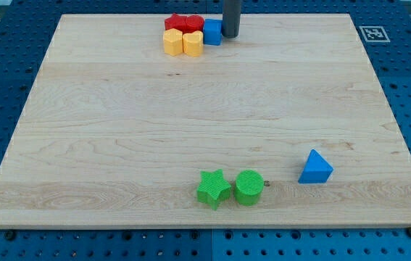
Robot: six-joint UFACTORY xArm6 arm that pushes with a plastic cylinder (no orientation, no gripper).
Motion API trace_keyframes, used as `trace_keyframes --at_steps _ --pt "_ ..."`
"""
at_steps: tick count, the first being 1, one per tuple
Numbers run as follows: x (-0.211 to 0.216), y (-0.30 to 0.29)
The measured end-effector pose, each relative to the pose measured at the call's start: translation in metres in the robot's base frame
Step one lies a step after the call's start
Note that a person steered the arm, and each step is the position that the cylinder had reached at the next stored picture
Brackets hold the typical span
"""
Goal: Move triangle towards up
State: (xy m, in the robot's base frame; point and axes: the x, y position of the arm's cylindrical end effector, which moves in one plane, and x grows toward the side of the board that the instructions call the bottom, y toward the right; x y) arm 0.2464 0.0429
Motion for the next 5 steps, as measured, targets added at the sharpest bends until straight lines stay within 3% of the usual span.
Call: trace_keyframes --at_steps 1,2,3,5 --pt "-0.006 0.028" --pt "0.024 0.092" --pt "0.087 0.149" --pt "0.253 0.203"
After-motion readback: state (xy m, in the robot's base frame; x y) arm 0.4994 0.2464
